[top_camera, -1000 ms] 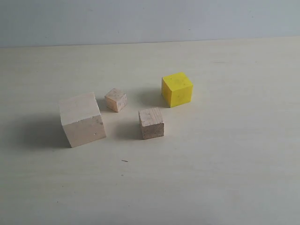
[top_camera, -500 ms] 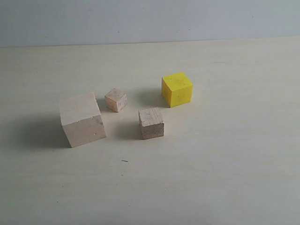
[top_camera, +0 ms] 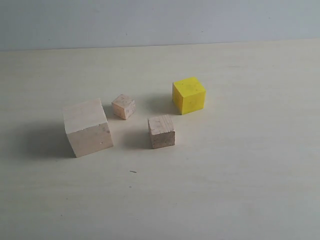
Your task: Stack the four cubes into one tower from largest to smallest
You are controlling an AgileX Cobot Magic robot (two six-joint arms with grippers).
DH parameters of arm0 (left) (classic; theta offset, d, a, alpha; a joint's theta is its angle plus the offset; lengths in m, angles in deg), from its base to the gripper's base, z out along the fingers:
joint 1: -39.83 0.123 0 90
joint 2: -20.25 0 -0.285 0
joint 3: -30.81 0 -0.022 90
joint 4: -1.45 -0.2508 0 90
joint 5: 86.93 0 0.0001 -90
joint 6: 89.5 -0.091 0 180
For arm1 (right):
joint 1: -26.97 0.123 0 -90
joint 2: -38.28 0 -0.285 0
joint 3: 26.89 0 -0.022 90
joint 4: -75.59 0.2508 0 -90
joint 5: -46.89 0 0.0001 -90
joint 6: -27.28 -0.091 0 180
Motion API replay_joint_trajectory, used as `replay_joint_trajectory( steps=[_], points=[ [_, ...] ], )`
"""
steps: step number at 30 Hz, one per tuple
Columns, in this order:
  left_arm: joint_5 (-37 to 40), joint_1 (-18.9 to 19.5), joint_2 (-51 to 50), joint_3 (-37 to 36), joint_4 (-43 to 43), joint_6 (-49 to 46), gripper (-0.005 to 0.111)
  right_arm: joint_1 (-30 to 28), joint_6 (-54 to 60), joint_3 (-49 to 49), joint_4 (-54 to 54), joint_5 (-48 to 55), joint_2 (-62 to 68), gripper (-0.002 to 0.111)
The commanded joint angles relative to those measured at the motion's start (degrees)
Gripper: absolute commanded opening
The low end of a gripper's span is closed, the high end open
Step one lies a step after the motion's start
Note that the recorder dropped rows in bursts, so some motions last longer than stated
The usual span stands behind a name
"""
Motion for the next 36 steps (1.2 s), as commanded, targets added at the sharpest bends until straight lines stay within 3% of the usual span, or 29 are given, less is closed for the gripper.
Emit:
replay_joint_trajectory(
  steps=[1, 5, 8, 19, 25, 30, 36],
  points=[
    [-1.63, -0.37, 0.34, -0.03, -0.25, 0.22, 0.000, -0.25, 0.20, 0.24, 0.15, -5.62, -0.38, 0.000],
    [-7.88, -0.37, 0.34, -0.03, -0.25, 0.22, 0.000, -0.25, -0.48, 0.24, 0.15, -15.38, -0.38, 0.000],
    [-13.47, -0.37, 0.34, -0.03, 1.42, 2.71, 0.000, -0.25, -7.33, 0.24, 0.15, -20.72, -0.38, 0.000],
    [-4.66, -0.37, -3.94, 13.10, 2.26, 3.45, 0.000, -0.23, -10.48, -7.50, 0.00, -17.77, 1.83, 0.000],
    [3.22, -0.48, -13.94, 23.08, 2.26, 3.22, 0.000, 5.31, -10.48, -15.02, -0.46, -13.78, 8.43, 0.000],
    [6.09, -5.43, -21.33, 29.00, 3.74, 2.64, 0.000, 10.86, -10.48, -20.82, -0.46, -9.75, 17.30, 0.000],
    [14.79, -11.93, -31.33, 35.05, 4.73, -8.39, 0.000, 17.26, -10.36, -28.62, -0.46, 0.94, 30.80, 0.000]
  ],
)
